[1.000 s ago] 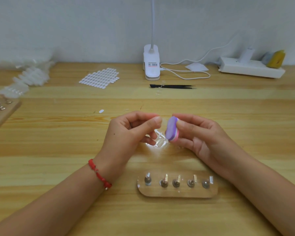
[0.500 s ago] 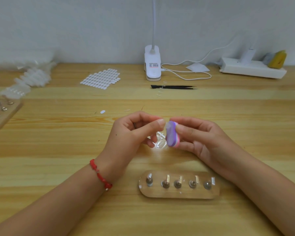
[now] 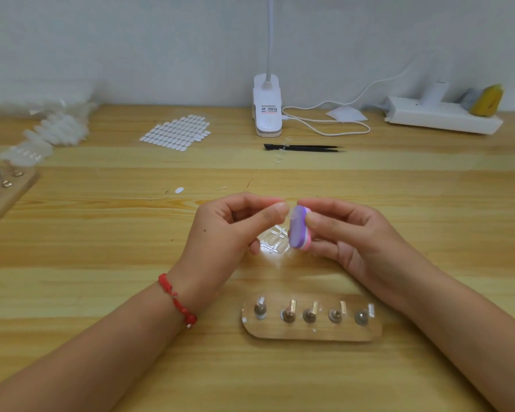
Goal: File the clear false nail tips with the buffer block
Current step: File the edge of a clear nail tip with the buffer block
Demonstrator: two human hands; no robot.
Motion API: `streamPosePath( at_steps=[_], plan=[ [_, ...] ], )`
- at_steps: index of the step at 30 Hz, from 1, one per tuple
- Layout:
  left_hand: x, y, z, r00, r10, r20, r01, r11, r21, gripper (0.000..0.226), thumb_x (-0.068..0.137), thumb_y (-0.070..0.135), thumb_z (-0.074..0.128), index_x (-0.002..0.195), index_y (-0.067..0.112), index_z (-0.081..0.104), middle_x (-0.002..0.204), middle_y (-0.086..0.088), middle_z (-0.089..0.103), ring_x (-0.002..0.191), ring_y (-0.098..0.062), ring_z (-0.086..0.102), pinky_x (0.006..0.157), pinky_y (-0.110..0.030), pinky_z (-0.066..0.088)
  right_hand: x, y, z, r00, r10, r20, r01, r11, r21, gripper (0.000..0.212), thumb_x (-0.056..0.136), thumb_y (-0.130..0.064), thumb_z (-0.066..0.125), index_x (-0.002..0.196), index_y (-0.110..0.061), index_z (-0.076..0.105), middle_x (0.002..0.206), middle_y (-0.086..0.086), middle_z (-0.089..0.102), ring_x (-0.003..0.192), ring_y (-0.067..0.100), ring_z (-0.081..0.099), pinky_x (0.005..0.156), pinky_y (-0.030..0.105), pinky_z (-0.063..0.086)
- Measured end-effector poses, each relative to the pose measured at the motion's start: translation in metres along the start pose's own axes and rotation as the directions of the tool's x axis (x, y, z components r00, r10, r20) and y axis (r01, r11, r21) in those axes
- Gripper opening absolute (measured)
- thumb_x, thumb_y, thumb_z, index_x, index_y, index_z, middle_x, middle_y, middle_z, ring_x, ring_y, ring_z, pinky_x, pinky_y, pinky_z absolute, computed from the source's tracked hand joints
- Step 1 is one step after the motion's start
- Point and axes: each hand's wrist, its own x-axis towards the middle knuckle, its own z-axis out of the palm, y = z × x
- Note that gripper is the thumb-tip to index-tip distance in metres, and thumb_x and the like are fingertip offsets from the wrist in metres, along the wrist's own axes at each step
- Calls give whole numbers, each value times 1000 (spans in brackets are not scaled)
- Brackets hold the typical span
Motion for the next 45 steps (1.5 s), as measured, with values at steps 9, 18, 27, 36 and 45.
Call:
streamPosePath(
  at_steps=[9,18,27,36,45],
  plan=[
    [0,-1,0,999,-15,34,15,1000,8,10,66,21,72,74,15,74,60,5,67,45,0,49,42,-14,37,2,2,-3,999,-13,-39,15,999,52,20,69,-13,72,88,-12,79,88,10,74,75,17,72,66,23,57],
    [-2,-1,4,997,71,12,-72,995,63,4,78,1,70,78,4,69,58,11,67,45,4,54,48,-5,39,5,-3,3,993,23,-118,-16,998,63,30,70,-10,70,99,-6,70,88,13,73,75,19,72,68,25,59],
    [1,-1,-3,997,-1,-76,-1,1000,-17,13,70,25,74,79,17,74,68,4,69,42,-1,41,43,-15,36,-48,-80,2,975,-130,178,219,460,-861,22,91,-27,52,77,-37,65,66,6,46,58,18,45,53,25,40],
    [1,-3,-5,998,14,-67,-14,1000,1,1,77,19,73,78,18,74,68,5,68,41,-2,38,44,-15,36,-68,-31,24,925,219,311,380,-537,-753,41,66,-59,57,100,-37,65,99,-12,54,88,13,48,74,30,41],
    [0,-3,-4,998,8,-57,-8,1000,-3,2,79,17,72,78,18,73,66,6,67,41,-3,37,44,-14,36,-46,-40,17,648,163,744,659,-611,-440,58,78,-1,56,125,-34,56,114,3,51,91,19,40,76,31,35]
  ],
)
